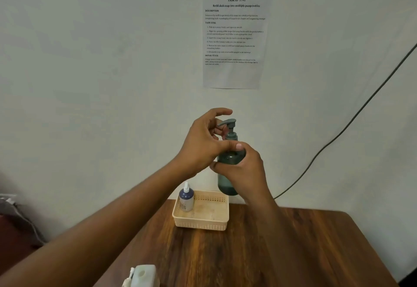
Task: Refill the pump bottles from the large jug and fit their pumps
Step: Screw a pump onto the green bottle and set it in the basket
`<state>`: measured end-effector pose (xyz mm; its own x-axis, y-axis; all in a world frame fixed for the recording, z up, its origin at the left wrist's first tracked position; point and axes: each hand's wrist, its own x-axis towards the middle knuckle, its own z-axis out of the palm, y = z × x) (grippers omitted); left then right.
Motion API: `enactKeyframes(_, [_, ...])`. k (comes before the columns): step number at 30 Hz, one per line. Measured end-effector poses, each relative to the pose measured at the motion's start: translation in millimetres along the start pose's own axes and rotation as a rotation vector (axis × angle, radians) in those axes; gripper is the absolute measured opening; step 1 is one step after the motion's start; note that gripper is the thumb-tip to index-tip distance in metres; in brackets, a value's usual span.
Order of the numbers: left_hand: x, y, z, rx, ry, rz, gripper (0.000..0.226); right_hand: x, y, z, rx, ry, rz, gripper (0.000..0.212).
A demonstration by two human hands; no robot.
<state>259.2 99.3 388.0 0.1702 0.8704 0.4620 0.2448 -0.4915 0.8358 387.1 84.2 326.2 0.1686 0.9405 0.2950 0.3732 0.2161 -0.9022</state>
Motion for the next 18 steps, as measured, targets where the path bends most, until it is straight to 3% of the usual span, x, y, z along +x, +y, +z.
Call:
enactKeyframes(5, [3.9,6.2,-13.0,-0.174,-0.182,-0.038,0.074,-0.3,-6.3,-9.1,0.060,-0.034,0.021,0.056])
enactKeyframes(9, [4.7,11.3,-15.7,-0.180,-0.278,-0.063,0.075,-0.2,-9.5,-12.6,0.098,-0.037,0.021,0.055])
enactKeyframes(15, [3.6,18.4,-1.2,-0.037,-0.025,0.028,0.071,-1.2,-16.9,-12.9,0.071,-0.012,-0.006,0.060])
enactKeyframes(18, [6.6,19.8,-5.5,-0.062,-0.057,0.037,0.069,-1.3,-19.4,-17.8,0.074,-0.025,0.007,0.058])
